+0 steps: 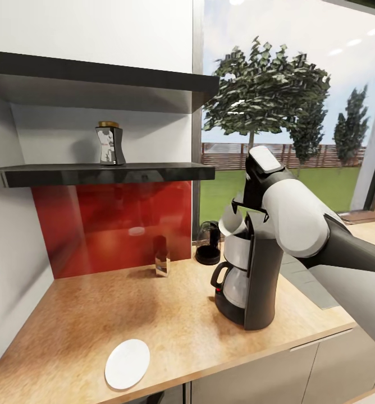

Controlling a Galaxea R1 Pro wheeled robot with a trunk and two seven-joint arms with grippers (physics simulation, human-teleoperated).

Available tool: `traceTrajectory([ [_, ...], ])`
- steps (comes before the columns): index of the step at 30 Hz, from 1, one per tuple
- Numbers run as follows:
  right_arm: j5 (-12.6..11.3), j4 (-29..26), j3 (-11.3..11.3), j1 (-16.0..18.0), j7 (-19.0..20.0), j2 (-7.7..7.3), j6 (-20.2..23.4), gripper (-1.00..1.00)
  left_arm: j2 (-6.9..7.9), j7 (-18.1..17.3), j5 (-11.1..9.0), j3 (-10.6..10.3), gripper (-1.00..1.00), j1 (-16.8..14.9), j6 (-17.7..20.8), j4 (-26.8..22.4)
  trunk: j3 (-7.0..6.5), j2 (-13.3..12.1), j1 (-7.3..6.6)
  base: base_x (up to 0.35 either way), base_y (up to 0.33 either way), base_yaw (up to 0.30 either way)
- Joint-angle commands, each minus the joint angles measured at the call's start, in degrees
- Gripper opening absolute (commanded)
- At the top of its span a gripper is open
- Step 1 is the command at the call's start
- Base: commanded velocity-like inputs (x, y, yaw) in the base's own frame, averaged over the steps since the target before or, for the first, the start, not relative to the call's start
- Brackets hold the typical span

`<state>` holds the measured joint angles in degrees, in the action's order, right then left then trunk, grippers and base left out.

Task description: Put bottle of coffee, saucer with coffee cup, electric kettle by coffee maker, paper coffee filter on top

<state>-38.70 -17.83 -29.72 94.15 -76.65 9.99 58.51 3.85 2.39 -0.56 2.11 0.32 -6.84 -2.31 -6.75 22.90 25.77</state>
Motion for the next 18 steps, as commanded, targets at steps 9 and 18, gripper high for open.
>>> traceTrajectory([
  [9, 1.55, -0.17, 0.1, -0.02, -0.63, 0.01, 0.57, 1.0, 0.01, -0.02, -0.05, 0.18, 1.0, 0.04, -0.1, -0.06, 0.01, 0.03, 0.02, 0.0, 0.0, 0.0],
  [18, 7.18, -0.1, 0.1, -0.02, -0.53, 0.01, -0.57, 1.0, 0.01, -0.02, -0.05, 0.18, 1.0, 0.04, -0.07, -0.06, 0.01, 0.03, 0.02, 0.0, 0.0, 0.0],
])
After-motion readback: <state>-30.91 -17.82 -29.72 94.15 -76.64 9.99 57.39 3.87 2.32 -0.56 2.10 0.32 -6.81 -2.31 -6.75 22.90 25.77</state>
